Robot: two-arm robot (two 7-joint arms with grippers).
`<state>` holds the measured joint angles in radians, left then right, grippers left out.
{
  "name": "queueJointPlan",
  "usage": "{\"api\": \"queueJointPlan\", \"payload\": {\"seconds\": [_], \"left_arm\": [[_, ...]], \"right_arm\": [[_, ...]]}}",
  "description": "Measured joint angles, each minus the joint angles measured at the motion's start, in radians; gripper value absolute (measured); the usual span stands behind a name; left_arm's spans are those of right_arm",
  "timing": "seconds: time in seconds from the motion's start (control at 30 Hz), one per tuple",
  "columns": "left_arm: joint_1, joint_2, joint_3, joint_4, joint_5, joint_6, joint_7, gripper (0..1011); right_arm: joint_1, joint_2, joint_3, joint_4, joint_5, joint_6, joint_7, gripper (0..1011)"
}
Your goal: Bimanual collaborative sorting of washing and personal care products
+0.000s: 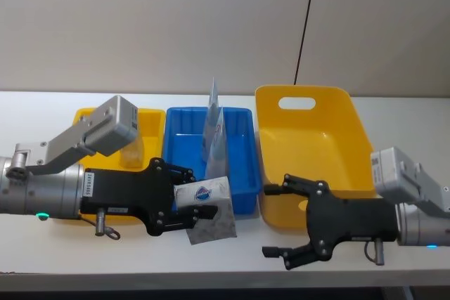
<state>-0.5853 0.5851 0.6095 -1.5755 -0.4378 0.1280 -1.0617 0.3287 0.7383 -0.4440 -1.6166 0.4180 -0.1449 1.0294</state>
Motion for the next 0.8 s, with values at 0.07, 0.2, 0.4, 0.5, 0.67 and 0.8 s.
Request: {"api": "queueJointPlan", "payload": {"seconds": [0.07, 0.2, 0.4, 0.5, 0.67, 0.8], "left_arm": [[0.0, 0.0, 0.0, 0.0, 0.0, 0.0, 0.0, 367], [0.0, 0.0, 0.0, 0.0, 0.0, 0.0, 0.0, 367], [0.0, 0.0, 0.0, 0.0, 0.0, 0.0, 0.0, 367], [0.0, 0.0, 0.0, 0.0, 0.0, 0.0, 0.0, 367], [0.0, 0.0, 0.0, 0.0, 0.0, 0.0, 0.0, 367], [0.0, 0.0, 0.0, 0.0, 0.0, 0.0, 0.0, 367]], "right_arm": [[0.0, -0.006, 0.001, 0.002, 0.007, 0.006, -0.01, 1002], [0.004, -0.028, 0.002, 0.015, 0.02, 0.024, -0.036, 1002], [0.022, -0.065, -0.011, 0.044, 0.034, 0.047, -0.063, 1002], [0.032, -0.077, -0.019, 0.058, 0.035, 0.053, -0.069, 1002], [0.049, -0.089, -0.034, 0.08, 0.036, 0.061, -0.067, 1002], [0.067, -0.091, -0.053, 0.099, 0.035, 0.071, -0.048, 1002]]}}
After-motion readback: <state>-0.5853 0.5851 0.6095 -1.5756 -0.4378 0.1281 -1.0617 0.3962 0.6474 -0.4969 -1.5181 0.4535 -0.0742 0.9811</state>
